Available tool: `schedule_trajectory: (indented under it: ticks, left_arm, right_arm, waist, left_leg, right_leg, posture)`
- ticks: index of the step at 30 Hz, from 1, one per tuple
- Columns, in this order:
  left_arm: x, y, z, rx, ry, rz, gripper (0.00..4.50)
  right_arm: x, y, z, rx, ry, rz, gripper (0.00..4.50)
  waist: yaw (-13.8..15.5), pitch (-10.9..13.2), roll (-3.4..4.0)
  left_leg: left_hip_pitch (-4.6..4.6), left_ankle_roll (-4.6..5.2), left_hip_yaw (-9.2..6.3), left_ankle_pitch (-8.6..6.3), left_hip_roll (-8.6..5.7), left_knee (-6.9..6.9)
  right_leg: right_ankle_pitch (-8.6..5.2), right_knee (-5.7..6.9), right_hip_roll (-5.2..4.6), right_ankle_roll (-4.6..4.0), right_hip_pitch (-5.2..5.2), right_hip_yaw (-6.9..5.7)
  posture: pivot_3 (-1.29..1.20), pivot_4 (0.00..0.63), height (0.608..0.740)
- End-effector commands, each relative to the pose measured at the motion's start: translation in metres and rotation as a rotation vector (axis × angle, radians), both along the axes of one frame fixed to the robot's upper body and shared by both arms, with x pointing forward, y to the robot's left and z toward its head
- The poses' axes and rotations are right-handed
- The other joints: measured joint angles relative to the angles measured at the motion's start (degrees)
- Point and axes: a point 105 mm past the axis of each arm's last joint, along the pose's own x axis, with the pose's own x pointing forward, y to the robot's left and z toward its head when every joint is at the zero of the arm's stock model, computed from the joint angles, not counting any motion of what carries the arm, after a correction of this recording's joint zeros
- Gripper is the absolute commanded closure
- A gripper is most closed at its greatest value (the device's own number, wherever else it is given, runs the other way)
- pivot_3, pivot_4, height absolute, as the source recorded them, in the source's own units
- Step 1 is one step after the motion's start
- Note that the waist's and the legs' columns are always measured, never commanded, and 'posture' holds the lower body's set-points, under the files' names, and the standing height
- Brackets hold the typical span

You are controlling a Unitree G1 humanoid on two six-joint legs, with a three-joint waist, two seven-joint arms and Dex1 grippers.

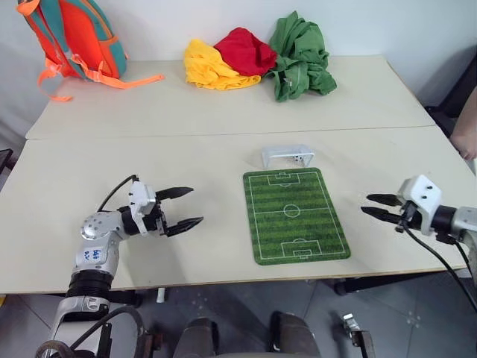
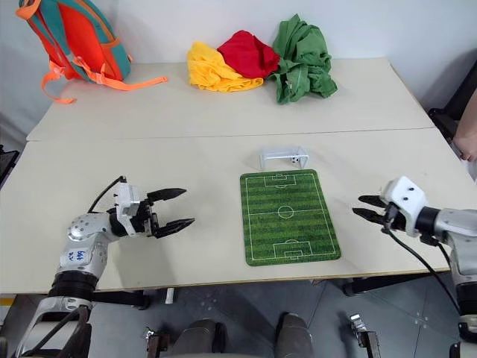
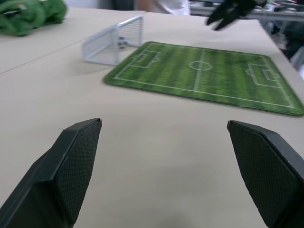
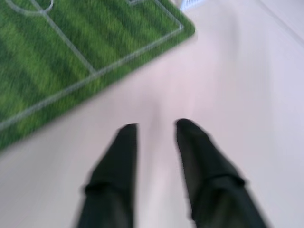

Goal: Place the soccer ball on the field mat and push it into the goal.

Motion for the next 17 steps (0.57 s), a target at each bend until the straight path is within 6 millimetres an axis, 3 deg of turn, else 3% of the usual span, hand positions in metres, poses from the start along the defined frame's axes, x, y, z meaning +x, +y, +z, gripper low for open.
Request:
schedule_trajectory:
  ticks: [1,5,11,17]
  left_arm:
    - [0.001,0.019,0.009,-0.029,-0.015,0.037,0.0]
    - [-0.002,0.031,0.005,-0.004,-0.004,0.044,0.0]
    - [-0.011,0.051,0.0,0.026,0.022,0.071,0.0]
    - [-0.015,0.06,0.0,0.03,0.028,0.082,0.0]
  right_arm:
    - [-0.01,-0.018,0.018,0.031,-0.068,0.051,1.8]
    - [-0.014,-0.036,0.015,0.072,-0.084,0.046,0.41]
    - [-0.022,-0.059,0.008,0.036,-0.059,0.001,0.41]
    - [-0.023,-0.058,0.009,0.088,-0.077,0.006,0.41]
  waist:
    - [0.0,0.0,0.0]
    - [-0.12,0.0,-0.01]
    - [-0.23,0.01,0.0]
    - [-0.21,0.01,0.0]
  left_leg:
    - [0.0,0.0,0.0,0.0,0.0,0.01]
    - [0.02,0.0,0.04,0.0,0.0,0.03]
    - [0.03,0.0,0.04,0.0,0.01,0.01]
    - [0.03,0.0,0.04,0.0,0.01,0.04]
  right_leg:
    - [0.0,0.0,0.0,0.0,0.0,0.0]
    - [0.0,-0.02,0.0,0.0,0.03,0.01]
    - [0.0,-0.02,0.0,0.0,0.04,0.01]
    - [0.0,-0.01,0.0,0.0,0.03,0.02]
  posture:
    - [0.0,0.15,0.74]
    - [0.0,0.15,0.74]
    - [0.0,0.15,0.74]
    - [0.0,0.15,0.74]
